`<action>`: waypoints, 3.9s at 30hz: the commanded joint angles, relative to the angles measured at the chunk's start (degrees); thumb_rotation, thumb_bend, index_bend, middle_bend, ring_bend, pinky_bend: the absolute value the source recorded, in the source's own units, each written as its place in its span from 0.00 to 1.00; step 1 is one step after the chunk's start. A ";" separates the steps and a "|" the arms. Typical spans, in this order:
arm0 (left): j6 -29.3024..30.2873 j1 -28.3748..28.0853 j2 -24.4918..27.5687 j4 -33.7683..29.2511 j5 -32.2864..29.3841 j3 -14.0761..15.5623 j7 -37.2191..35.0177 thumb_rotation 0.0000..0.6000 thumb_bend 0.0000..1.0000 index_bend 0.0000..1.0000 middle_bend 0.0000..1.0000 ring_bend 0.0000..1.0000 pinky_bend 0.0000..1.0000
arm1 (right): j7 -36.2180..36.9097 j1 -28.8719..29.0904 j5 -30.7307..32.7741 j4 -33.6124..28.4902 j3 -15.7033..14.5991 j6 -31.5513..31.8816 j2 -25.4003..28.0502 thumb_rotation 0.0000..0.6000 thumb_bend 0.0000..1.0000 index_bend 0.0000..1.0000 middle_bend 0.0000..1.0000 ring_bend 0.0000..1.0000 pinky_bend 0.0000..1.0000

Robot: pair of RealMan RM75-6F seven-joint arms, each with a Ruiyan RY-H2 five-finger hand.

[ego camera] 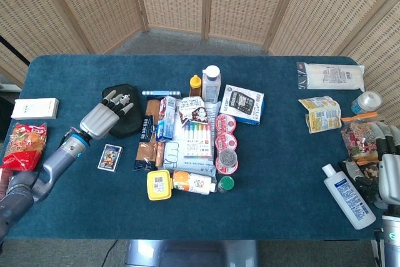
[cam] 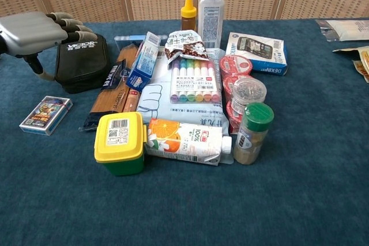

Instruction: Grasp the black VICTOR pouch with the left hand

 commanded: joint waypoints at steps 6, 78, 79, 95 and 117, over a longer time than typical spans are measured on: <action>1.10 0.42 -1.01 -2.59 -1.97 -1.21 -5.57 1.00 0.00 0.00 0.00 0.00 0.00 | -0.01 -0.12 -0.18 -0.01 -0.07 -0.03 -0.18 0.85 0.28 0.00 0.00 0.00 0.00; -17.27 -5.03 9.32 -17.57 -15.78 -8.42 -18.61 1.00 0.21 0.64 0.61 0.97 0.79 | 3.18 -2.77 -1.32 0.81 0.78 3.22 -1.56 0.92 0.28 0.00 0.00 0.00 0.00; -16.15 -4.50 10.49 -19.09 -15.84 -8.70 -18.81 1.00 0.21 0.64 0.62 0.98 0.79 | 3.54 -2.69 -1.41 0.98 0.81 3.08 -1.69 0.92 0.28 0.00 0.00 0.00 0.00; -0.57 3.42 27.30 -40.35 -17.54 -14.24 -22.53 1.00 0.19 0.64 0.63 1.00 0.82 | 5.67 -1.74 -2.61 3.41 0.81 1.61 -3.26 0.92 0.28 0.00 0.00 0.00 0.00; 13.04 10.42 43.44 -59.99 -19.06 -24.04 -32.24 1.00 0.18 0.64 0.61 0.99 0.81 | 8.79 -0.86 -2.77 6.48 0.45 -0.79 -5.24 0.92 0.28 0.00 0.00 0.00 0.00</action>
